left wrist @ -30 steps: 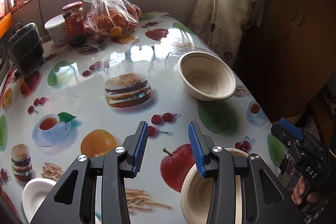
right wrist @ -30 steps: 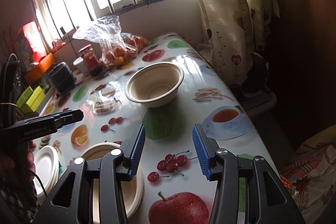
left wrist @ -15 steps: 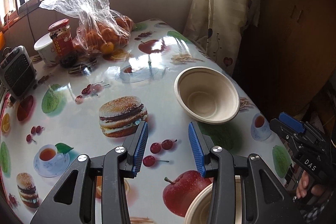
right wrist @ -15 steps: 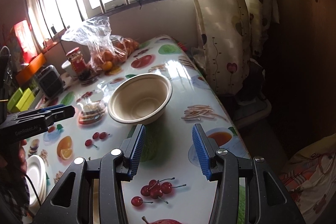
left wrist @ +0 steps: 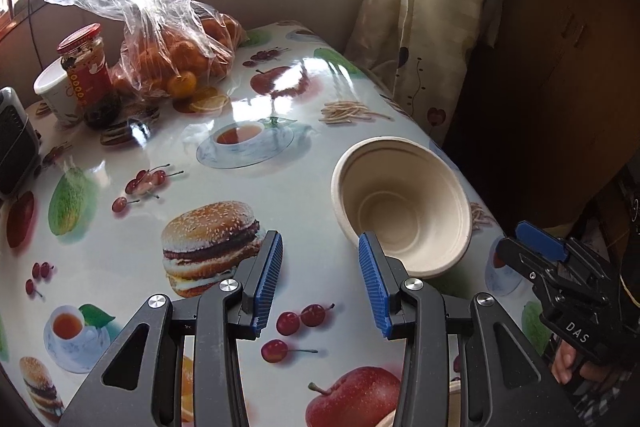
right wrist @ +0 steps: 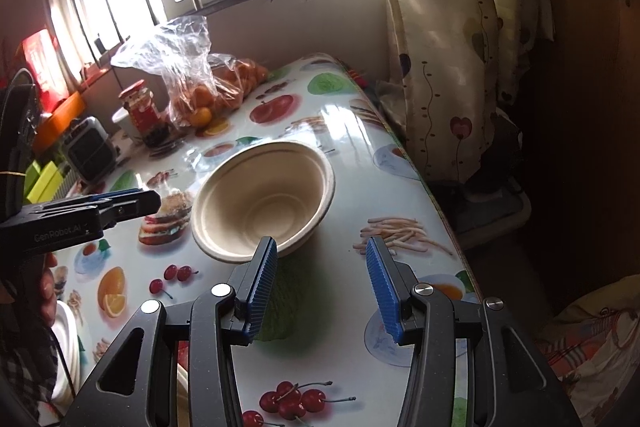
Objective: Organize plates and bowls
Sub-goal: 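Move both grippers to the next beige paper bowl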
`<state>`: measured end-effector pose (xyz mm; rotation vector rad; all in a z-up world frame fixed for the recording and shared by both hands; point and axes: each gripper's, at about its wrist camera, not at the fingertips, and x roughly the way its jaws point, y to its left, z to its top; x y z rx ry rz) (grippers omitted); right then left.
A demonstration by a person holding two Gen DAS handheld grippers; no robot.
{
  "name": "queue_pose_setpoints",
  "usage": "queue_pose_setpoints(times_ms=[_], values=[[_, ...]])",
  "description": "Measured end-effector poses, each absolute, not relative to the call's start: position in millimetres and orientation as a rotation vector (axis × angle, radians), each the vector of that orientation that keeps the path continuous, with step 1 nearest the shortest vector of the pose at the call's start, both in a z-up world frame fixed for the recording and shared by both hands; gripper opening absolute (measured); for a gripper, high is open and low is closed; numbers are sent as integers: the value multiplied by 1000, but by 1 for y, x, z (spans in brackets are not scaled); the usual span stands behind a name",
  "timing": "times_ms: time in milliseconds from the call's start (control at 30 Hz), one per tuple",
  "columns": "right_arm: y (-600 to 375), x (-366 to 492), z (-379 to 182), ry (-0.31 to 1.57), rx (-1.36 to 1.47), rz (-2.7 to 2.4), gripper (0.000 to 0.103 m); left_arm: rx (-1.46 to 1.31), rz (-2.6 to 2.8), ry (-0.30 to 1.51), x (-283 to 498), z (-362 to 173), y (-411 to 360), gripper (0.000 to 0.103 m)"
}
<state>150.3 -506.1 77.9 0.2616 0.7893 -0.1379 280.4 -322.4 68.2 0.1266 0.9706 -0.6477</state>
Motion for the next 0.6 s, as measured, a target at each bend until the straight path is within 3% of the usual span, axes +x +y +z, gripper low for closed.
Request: queue_pose_setpoints(times_ms=[433,600], values=[[-509,174,66,809,274,-89,46,95,-667,1013,299,54,-339,41],[-507,180,64,809,277,-79,39,82,-670,1019,301,52,-342,39]])
